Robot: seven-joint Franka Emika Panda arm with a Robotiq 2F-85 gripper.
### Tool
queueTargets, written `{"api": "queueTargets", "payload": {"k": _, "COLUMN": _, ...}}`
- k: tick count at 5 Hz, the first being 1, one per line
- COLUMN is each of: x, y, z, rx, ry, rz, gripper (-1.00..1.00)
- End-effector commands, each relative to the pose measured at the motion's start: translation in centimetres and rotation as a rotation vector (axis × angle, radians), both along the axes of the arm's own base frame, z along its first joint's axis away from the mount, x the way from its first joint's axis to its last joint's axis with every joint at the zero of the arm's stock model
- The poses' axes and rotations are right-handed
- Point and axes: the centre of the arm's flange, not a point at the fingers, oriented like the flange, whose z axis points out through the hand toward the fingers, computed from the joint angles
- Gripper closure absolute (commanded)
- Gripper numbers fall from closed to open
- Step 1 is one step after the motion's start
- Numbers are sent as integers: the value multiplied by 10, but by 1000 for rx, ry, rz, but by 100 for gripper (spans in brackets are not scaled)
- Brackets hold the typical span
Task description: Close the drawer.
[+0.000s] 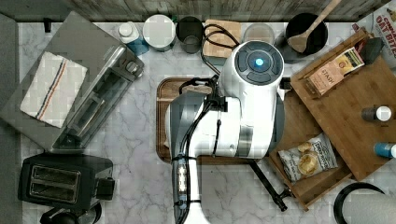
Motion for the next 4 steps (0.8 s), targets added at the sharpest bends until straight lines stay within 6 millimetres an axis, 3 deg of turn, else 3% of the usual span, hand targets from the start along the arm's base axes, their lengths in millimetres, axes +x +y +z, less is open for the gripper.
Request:
{"api": "queueTargets", "payload": {"k": 1, "x": 0, "y": -3, "z": 0, "rx": 1, "ry": 0, "rz": -6, "gripper": 100}}
{"api": "queueTargets", "payload": {"k": 4, "x": -31, "y": 60, "z": -49, "rx": -5, "ry": -83, "rz": 202, "gripper": 100}}
